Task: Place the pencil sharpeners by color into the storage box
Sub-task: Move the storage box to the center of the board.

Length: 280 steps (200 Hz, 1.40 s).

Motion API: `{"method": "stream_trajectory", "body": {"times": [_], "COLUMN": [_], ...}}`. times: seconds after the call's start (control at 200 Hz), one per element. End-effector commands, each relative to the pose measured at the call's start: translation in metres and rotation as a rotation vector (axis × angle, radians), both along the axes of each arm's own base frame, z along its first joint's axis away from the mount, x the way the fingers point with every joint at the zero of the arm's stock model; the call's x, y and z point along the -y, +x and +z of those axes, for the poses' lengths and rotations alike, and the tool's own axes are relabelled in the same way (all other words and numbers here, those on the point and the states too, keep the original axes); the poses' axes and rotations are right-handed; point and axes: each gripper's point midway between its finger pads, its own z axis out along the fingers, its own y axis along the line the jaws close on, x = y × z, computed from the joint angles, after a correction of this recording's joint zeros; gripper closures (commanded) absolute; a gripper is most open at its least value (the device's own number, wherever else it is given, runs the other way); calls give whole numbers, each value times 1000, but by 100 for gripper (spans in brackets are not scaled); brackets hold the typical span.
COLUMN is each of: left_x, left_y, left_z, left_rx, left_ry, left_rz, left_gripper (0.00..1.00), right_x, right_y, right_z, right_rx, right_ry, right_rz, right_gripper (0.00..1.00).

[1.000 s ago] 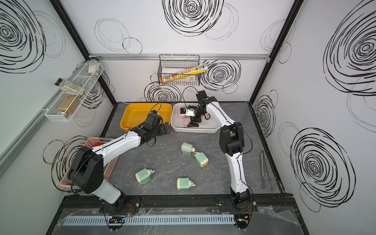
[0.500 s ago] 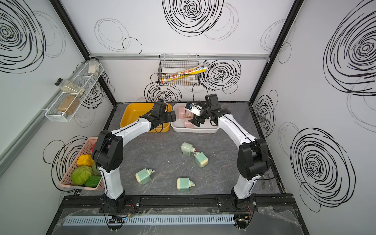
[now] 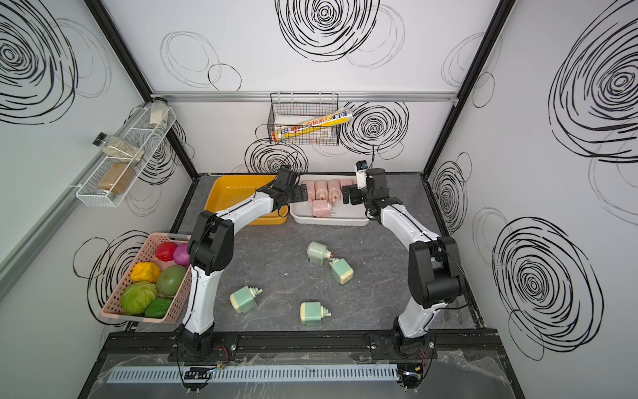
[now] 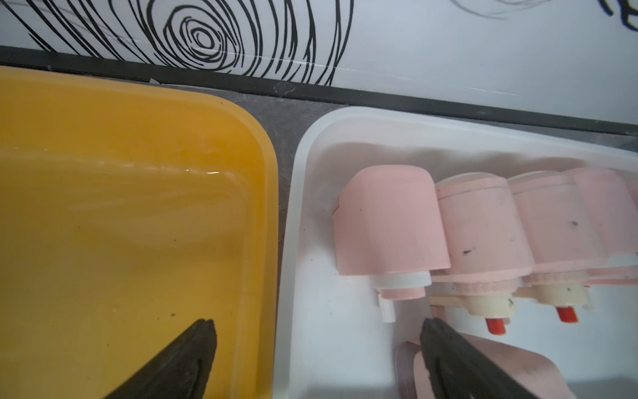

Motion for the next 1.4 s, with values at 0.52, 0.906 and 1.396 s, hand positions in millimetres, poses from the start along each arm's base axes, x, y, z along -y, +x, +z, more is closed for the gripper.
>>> {"method": "stream_trajectory", "body": {"times": [0.52, 0.906, 1.396], "left_x": [27, 52, 85], "left_y": [-11, -22, -28], "left_z": [-18, -18, -17], "left_rx": [-48, -62, -80], "left_ry": [4, -43, -101], "left_rz": [-17, -47, -41], "left_gripper": [1, 1, 1], "right_x": [34, 71, 94], "right_y": [2, 2, -10], "right_z": [-75, -93, -90], "right_rx": [-262, -305, -280], "right_ry": [140, 99, 71], "right_rz": [-172, -262, -329], "right_gripper": [0, 0, 0]}}
